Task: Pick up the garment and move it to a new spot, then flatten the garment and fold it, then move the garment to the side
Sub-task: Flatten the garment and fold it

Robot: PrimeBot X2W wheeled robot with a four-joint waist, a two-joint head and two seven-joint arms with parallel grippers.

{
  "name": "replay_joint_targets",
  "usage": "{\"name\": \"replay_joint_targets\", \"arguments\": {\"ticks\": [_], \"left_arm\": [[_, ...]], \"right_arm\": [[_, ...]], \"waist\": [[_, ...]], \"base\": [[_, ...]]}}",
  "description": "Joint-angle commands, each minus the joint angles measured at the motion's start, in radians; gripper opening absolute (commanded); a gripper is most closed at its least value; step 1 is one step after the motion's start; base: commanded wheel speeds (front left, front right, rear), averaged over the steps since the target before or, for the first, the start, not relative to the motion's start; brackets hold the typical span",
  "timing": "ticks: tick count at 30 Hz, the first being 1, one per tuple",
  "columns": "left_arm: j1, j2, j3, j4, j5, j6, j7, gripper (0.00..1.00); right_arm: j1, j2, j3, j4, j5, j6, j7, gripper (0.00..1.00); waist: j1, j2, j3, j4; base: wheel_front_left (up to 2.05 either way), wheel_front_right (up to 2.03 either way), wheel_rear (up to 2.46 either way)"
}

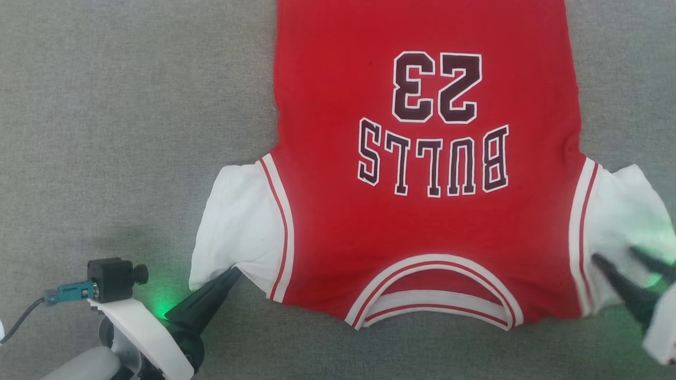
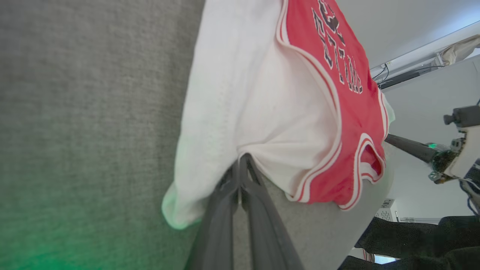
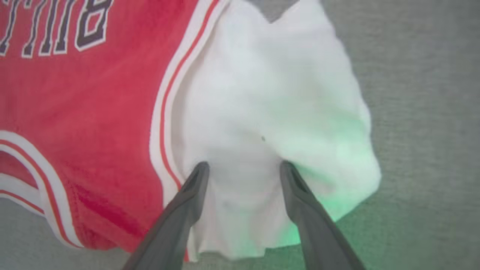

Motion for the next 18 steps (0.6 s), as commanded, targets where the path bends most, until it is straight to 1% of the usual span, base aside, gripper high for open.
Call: {"name": "replay_joint_targets", "arguments": {"ticks": [1,5,6,7,8,9,11,13,15,18], "left_arm": [[0.005,-0.03,-0.01,0.023,0.0,0.004,0.003,0.0],[0.006,-0.034,-0.012,-0.004,0.02,0.003,-0.007,0.0],[0.001,-0.036,-0.013,-0.011,0.028,0.003,-0.009,0.0],[0.001,-0.036,-0.013,-0.011,0.028,0.003,-0.009,0.0],[-0.006,-0.041,-0.015,-0.02,0.036,0.003,-0.01,0.0],[-0.025,-0.05,-0.02,-0.033,0.052,0.002,-0.01,0.0],[-0.051,-0.066,-0.029,-0.044,0.064,0.002,-0.01,0.0],[-0.08,-0.085,-0.042,-0.053,0.081,0.001,-0.004,0.0],[-0.111,-0.107,-0.059,-0.059,0.099,0.0,0.002,0.0],[-0.154,-0.136,-0.083,-0.061,0.109,0.0,0.007,0.0]], "right_arm": [[0.013,-0.003,-0.034,-0.043,0.013,-0.002,0.009,1.0],[0.027,-0.02,-0.161,-0.211,0.065,-0.001,0.086,1.0],[0.018,-0.028,-0.194,-0.243,0.077,-0.001,0.112,1.0],[0.018,-0.028,-0.194,-0.243,0.077,-0.001,0.112,1.0],[0.0,-0.04,-0.226,-0.272,0.087,-0.001,0.137,1.0],[-0.057,-0.066,-0.271,-0.302,0.106,-0.001,0.186,1.0],[-0.149,-0.096,-0.29,-0.287,0.119,-0.001,0.228,1.0],[-0.27,-0.12,-0.278,-0.238,0.124,-0.001,0.263,1.0],[-0.411,-0.143,-0.242,-0.16,0.1,-0.001,0.29,1.0],[-0.621,-0.166,-0.156,-0.022,0.039,-0.001,0.349,1.0]], "waist": [[0.0,-0.0002,0.001,-0.001],[0.0,-0.0002,0.012,0.011],[0.0,-0.0002,0.018,0.017],[0.0,-0.0002,0.018,0.017],[0.0,-0.0002,0.025,0.026],[0.0,-0.0002,0.044,0.045],[0.0,-0.0002,0.069,0.069],[0.0,-0.0002,0.097,0.095],[0.0,-0.0002,0.129,0.124],[0.0,-0.0002,0.174,0.165]], "base": [[0.0,0.0,0.0],[0.0,0.0,0.0],[0.0,0.0,0.0],[0.0,0.0,0.0],[0.0,0.0,0.0],[0.0,0.0,0.0],[0.0,0.0,0.0],[0.0,0.0,0.0],[0.0,0.0,0.0],[0.0,0.0,0.0]]}}
